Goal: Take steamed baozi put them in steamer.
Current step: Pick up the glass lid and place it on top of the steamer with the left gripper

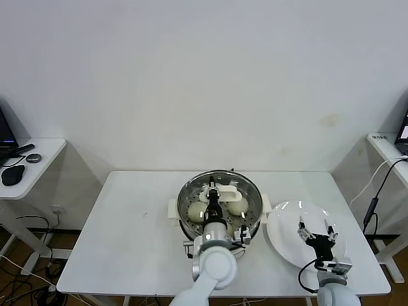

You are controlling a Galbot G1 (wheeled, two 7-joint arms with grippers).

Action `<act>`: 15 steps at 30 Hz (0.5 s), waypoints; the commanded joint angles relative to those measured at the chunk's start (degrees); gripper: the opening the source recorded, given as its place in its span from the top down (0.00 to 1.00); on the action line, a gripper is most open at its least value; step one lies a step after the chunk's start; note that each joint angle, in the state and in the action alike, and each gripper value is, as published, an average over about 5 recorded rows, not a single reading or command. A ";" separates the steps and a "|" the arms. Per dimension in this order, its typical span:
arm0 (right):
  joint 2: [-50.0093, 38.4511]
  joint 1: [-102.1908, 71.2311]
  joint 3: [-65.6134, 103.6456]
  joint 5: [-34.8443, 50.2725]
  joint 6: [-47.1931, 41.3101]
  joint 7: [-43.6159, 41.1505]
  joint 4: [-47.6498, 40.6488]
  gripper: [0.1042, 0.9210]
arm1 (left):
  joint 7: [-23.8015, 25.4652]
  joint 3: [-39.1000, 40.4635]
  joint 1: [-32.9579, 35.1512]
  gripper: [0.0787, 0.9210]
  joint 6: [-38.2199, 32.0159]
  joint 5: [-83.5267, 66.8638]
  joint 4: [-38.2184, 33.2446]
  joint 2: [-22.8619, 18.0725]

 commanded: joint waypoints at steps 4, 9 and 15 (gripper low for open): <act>0.19 0.23 -0.25 -0.14 -0.01 0.08 -0.05 0.12 | 0.46 -0.46 -0.05 0.89 -0.03 0.20 1.06 -0.03; 0.19 0.21 -0.26 -0.17 0.04 0.07 -0.06 0.12 | 0.75 -0.62 -0.24 0.89 -0.04 -1.02 1.35 0.00; 0.19 0.07 -0.16 -0.17 0.08 0.06 0.08 0.12 | 1.29 -0.75 -0.16 0.89 -0.04 -3.77 0.72 0.07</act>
